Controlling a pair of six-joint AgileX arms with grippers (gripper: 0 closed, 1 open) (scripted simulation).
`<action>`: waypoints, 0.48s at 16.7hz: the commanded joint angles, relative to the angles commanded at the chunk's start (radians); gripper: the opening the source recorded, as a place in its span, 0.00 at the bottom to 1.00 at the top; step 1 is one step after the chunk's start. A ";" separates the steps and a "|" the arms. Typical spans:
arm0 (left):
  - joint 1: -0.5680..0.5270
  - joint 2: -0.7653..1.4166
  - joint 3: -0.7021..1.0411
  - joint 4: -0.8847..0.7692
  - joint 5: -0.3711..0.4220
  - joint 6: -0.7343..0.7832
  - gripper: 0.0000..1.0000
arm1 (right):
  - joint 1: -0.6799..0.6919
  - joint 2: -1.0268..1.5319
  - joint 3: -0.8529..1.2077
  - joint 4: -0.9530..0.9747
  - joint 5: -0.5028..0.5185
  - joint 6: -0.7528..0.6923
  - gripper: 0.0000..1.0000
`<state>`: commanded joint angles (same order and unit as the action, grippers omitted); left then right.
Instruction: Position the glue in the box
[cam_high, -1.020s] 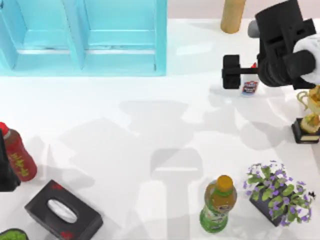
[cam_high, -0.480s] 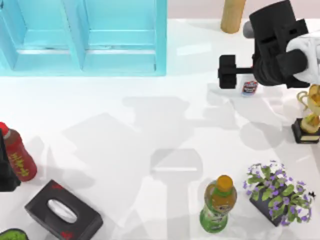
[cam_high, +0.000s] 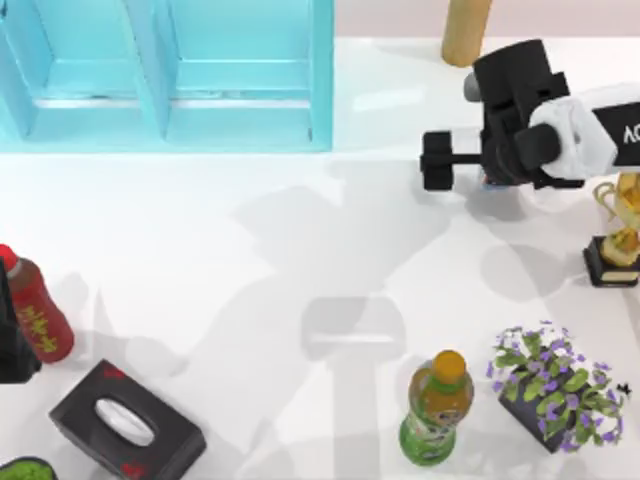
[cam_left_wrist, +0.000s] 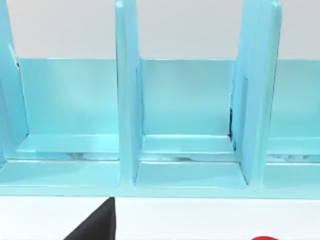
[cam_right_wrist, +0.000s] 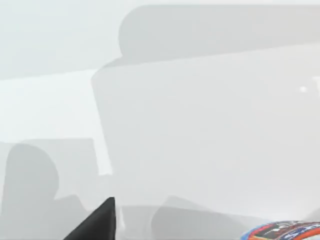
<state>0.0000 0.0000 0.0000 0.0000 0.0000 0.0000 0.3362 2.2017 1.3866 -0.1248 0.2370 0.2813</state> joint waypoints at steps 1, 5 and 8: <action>0.000 0.000 0.000 0.000 0.000 0.000 1.00 | -0.004 0.011 0.002 0.013 -0.003 -0.004 1.00; 0.000 0.000 0.000 0.000 0.000 0.000 1.00 | -0.011 0.014 -0.007 0.024 -0.006 -0.009 1.00; 0.000 0.000 0.000 0.000 0.000 0.000 1.00 | -0.011 0.014 -0.007 0.024 -0.006 -0.009 1.00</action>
<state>0.0000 0.0000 0.0000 0.0000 0.0000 0.0000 0.3252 2.2159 1.3798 -0.1011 0.2307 0.2724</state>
